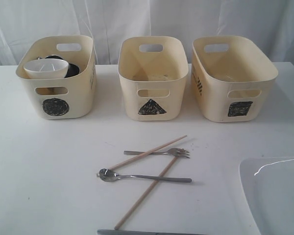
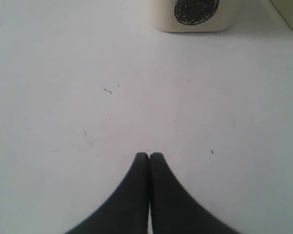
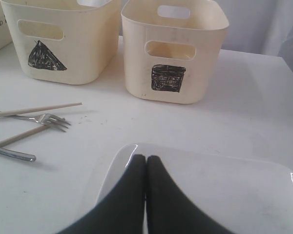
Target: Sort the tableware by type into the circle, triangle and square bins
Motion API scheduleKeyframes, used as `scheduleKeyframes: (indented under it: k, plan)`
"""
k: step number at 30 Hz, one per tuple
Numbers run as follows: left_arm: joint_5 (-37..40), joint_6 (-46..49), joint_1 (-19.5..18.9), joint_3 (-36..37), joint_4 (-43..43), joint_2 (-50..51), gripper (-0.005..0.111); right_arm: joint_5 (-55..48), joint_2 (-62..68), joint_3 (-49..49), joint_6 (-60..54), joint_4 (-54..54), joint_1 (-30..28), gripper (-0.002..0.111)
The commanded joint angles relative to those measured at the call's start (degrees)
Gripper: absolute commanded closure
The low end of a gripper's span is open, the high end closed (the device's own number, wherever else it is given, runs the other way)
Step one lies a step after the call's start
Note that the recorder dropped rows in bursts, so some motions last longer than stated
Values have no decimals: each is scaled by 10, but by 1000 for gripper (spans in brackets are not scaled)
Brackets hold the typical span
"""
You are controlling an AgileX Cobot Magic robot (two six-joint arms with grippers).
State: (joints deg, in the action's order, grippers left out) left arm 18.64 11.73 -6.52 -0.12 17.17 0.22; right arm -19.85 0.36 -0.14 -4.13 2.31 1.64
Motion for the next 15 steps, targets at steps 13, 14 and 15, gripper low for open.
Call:
scheduleKeyframes:
  k: [13,14,15]
  plan:
    - [9,119,-1,1,-22,-2,107,1,-4,1,0,-2,-3,108]
    - [9,119,-1,1,-22,-2,107,1,-4,1,0,-2,-3,108]
    - [9,119,-1,1,-22,-2,107,9,-4,1,-25,-20,-3,108]
